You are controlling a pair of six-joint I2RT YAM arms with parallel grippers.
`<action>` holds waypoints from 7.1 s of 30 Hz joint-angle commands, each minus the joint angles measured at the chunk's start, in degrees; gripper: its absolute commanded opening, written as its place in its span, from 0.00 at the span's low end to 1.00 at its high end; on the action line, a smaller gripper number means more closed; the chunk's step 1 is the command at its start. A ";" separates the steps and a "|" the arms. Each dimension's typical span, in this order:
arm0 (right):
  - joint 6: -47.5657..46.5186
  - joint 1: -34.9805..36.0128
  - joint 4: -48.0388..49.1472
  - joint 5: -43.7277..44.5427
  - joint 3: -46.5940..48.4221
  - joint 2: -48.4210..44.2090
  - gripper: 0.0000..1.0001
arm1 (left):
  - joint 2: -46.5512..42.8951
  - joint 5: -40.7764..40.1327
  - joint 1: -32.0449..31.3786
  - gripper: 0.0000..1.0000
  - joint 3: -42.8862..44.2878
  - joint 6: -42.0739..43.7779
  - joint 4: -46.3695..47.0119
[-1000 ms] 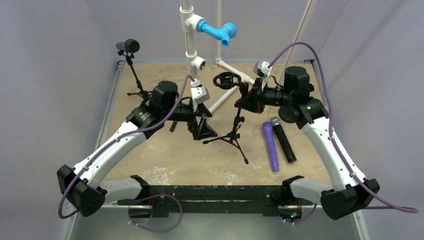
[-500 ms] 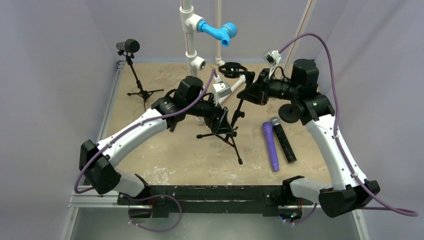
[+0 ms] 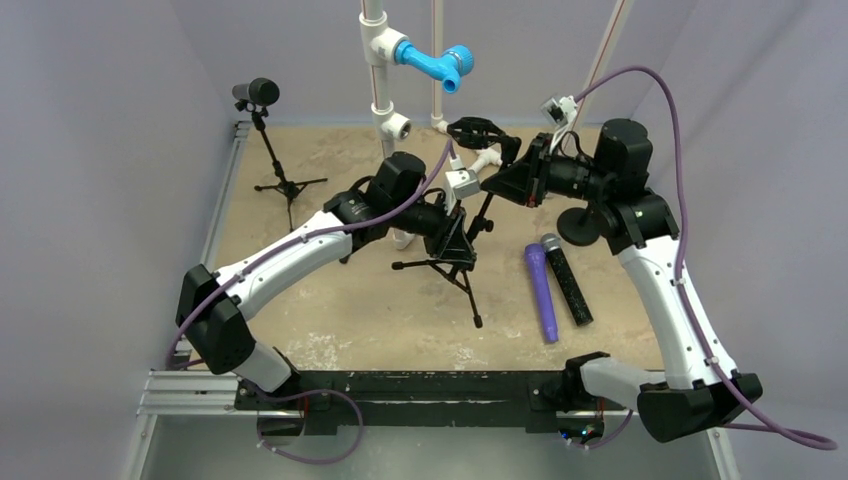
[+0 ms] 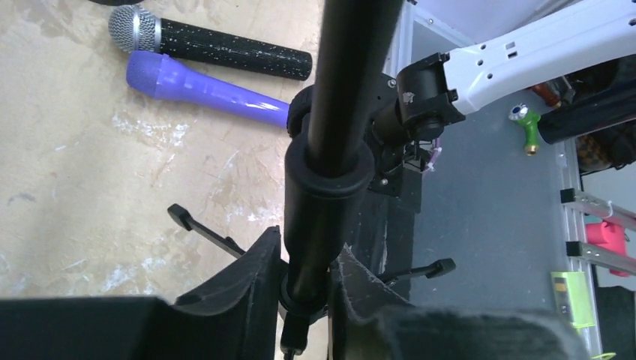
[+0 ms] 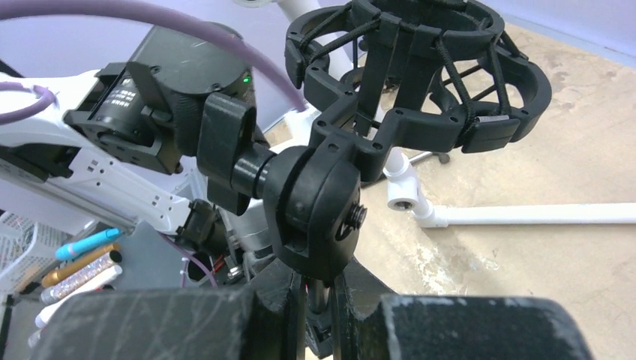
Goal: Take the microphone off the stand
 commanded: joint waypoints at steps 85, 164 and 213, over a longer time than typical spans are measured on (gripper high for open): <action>-28.41 -0.45 -24.47 -12.76 -3.87 -7.58 0.58 | -3.06 21.48 -0.54 0.00 7.11 6.84 -4.68; -16.10 -6.52 -12.07 -14.99 -9.95 -14.86 0.61 | 0.18 22.16 -0.80 0.00 10.67 2.58 -1.75; -55.94 -2.63 -23.11 4.92 -8.31 -12.21 0.06 | 6.02 27.92 -1.30 0.00 10.81 -18.44 15.82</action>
